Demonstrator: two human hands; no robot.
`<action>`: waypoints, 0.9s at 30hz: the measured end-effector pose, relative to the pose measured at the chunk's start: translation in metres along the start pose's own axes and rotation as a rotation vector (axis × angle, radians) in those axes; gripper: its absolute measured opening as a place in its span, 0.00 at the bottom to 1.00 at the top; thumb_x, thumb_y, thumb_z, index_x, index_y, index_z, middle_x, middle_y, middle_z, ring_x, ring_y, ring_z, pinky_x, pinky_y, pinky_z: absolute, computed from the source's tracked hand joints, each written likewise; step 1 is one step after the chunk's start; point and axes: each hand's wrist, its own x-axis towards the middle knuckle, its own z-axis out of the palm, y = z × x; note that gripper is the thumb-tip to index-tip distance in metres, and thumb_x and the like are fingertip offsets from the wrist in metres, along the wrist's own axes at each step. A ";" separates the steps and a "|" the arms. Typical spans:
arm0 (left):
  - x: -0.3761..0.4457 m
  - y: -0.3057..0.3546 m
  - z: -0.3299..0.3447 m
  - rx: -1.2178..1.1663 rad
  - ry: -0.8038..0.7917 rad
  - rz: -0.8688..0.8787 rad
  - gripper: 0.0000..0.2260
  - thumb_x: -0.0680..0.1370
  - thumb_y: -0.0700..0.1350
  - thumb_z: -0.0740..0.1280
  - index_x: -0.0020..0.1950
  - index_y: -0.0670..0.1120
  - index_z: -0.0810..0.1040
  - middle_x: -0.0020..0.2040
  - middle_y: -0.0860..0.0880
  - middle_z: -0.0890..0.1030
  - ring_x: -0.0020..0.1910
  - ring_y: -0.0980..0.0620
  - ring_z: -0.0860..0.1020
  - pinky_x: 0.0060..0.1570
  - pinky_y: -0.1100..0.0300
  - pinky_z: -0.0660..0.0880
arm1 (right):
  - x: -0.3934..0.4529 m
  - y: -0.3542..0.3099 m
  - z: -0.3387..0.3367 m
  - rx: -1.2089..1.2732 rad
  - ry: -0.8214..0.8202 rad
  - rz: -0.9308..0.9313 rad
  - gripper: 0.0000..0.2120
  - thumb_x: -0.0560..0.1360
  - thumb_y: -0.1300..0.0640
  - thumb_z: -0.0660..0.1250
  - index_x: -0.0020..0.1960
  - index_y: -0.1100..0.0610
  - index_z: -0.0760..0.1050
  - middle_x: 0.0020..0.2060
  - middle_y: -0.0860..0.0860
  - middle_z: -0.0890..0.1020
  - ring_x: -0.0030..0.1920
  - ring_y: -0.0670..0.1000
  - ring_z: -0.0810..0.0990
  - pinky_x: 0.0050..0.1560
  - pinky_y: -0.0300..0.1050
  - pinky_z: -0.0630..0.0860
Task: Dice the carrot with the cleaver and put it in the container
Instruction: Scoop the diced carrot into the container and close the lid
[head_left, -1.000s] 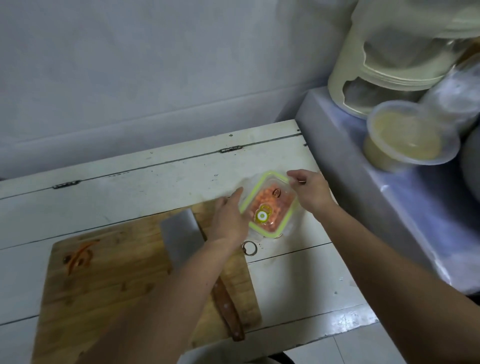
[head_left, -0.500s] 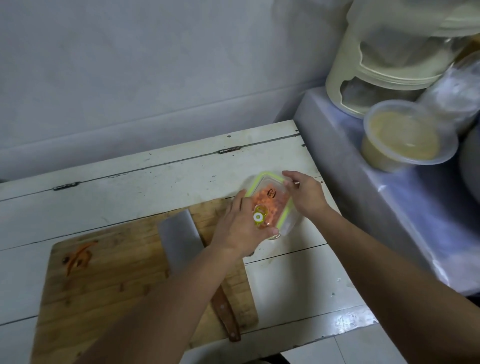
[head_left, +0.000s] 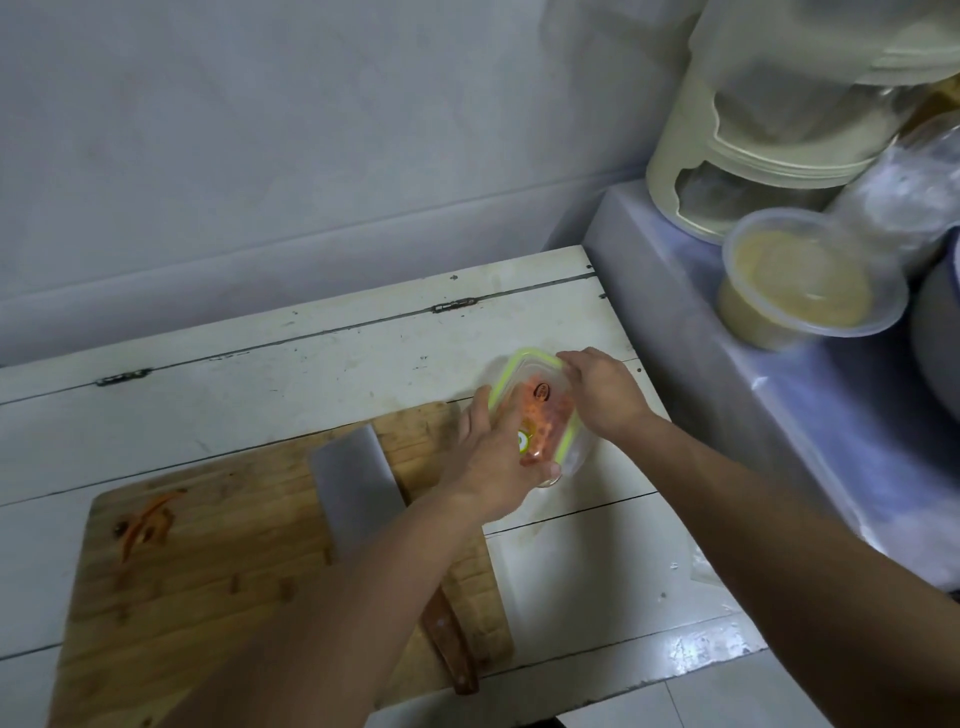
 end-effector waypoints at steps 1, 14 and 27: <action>0.000 0.002 0.002 0.008 -0.006 -0.010 0.47 0.73 0.65 0.72 0.81 0.65 0.43 0.80 0.59 0.39 0.81 0.52 0.43 0.75 0.47 0.65 | 0.000 0.000 0.001 0.015 -0.005 0.008 0.14 0.83 0.59 0.56 0.61 0.58 0.79 0.53 0.59 0.80 0.55 0.61 0.77 0.57 0.52 0.74; -0.002 0.016 0.004 0.021 0.091 -0.043 0.50 0.66 0.68 0.74 0.80 0.59 0.50 0.77 0.48 0.53 0.78 0.46 0.57 0.74 0.51 0.62 | -0.002 0.001 0.007 0.284 -0.018 0.127 0.17 0.85 0.56 0.54 0.69 0.55 0.74 0.64 0.53 0.79 0.64 0.55 0.76 0.64 0.45 0.70; 0.000 0.009 -0.010 -0.337 0.178 -0.197 0.21 0.84 0.49 0.62 0.77 0.48 0.66 0.71 0.44 0.72 0.68 0.42 0.73 0.66 0.51 0.72 | -0.088 -0.013 0.015 0.966 -0.026 0.642 0.17 0.76 0.54 0.69 0.63 0.58 0.76 0.43 0.55 0.84 0.38 0.53 0.84 0.50 0.57 0.83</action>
